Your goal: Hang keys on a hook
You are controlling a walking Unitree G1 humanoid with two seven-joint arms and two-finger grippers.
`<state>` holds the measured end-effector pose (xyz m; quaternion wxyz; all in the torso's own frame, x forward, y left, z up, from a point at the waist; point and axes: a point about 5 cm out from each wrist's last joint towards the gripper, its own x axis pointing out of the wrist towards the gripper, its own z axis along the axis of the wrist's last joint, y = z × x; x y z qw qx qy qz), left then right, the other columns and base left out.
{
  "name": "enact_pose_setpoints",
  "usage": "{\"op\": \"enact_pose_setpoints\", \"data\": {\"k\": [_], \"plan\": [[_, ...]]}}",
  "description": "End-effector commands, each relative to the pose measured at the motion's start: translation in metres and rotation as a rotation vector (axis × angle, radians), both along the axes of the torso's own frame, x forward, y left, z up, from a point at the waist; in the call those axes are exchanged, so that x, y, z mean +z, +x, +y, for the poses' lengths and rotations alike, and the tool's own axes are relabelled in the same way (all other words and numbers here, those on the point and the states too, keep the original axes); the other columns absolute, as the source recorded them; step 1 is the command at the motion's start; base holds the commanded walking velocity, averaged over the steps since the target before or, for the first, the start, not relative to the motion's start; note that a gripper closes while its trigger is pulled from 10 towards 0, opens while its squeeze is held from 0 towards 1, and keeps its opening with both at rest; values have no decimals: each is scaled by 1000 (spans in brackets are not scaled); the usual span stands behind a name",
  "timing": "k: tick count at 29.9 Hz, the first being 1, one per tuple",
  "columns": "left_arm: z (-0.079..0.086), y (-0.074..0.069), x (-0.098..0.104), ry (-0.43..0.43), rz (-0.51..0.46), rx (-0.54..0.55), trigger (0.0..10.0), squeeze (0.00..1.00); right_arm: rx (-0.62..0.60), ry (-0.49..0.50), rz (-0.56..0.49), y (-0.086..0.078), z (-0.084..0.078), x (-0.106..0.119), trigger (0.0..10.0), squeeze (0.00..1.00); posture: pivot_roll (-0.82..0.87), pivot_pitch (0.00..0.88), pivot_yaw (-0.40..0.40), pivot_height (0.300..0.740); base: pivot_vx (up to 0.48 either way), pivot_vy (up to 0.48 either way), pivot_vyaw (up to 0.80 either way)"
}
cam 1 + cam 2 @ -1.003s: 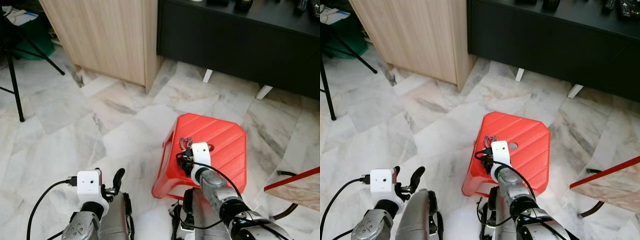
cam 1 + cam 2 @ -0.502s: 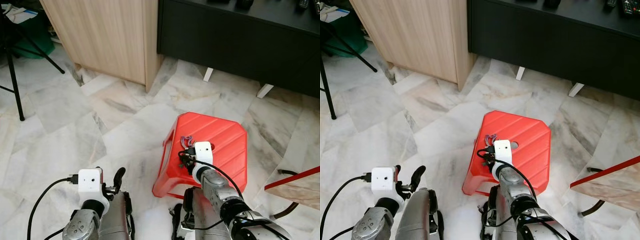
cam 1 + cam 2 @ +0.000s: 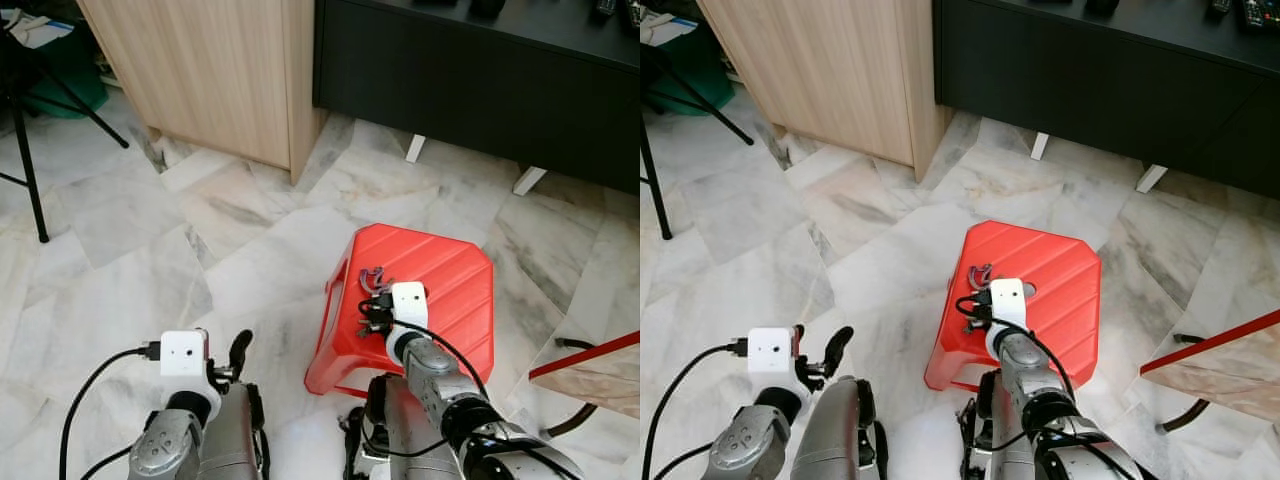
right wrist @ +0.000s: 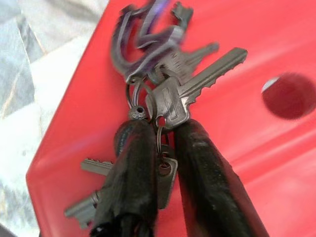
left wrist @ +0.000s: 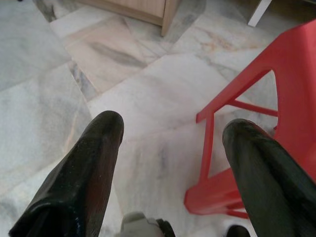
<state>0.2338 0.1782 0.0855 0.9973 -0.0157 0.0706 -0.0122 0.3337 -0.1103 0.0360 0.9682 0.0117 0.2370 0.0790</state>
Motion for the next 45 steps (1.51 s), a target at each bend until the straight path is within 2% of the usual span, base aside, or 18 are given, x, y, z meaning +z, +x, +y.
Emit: {"op": "enact_pose_setpoints", "data": {"k": [1, 14, 20, 22, 27, 33, 37, 38, 39, 40, 45], "plan": [[1, -3, -8, 3, 30, 6, 10000, 0, -23, 10, -25, 2, -5, 3, 0, 0, 156, 252, -52, 607, 0, 0, 0], [2, 12, -7, 5, 5, 9, 10000, 0, -51, 10, -90, 7, -10, 14, 0, 0, 144, 225, -46, 607, 0, 0, 0], [1, 21, -4, 5, -16, 7, 10000, 0, -95, -33, -133, 5, -20, 16, 0, 0, 142, 210, -43, 607, 0, 0, 0], [2, 23, -3, 6, -22, 8, 10000, 0, -114, -26, -167, 6, -24, 23, 0, 0, 141, 205, -40, 607, 0, 0, 0], [2, 32, -2, 8, -34, 2, 10000, 0, -208, -8, -341, 9, -31, 57, 0, 0, 116, 176, -28, 607, 0, 0, 0], [-4, 41, -3, -5, -47, -14, 10000, 0, -247, 31, -419, 1, -27, 75, 0, 0, 105, 134, -23, 607, 0, 0, 0], [-5, 44, -3, -14, -51, -18, 10000, 0, -252, 38, -437, -6, -26, 78, 0, 0, 97, 102, -19, 607, 0, 0, 0], [-6, 46, -4, -20, -54, -20, 10000, 0, -244, 35, -436, -10, -25, 77, 5765, 0, 93, 89, -17, 607, 0, 0, 0], [-6, 46, -4, -20, -54, -20, 10000, 0, -244, 35, -436, -10, -25, 77, 5765, 0, 93, 89, -17, 607, 0, 0, 0], [-6, 48, -6, -20, -53, -21, 10000, 0, -237, 26, -424, -14, -25, 74, 10000, 0, 91, 71, -16, 607, 0, 0, 0], [-7, 49, -11, -23, -51, -28, 10000, 0, -247, 8, -394, -22, -29, 69, 10000, 0, 87, 38, -14, 607, 0, 0, 0]]}}
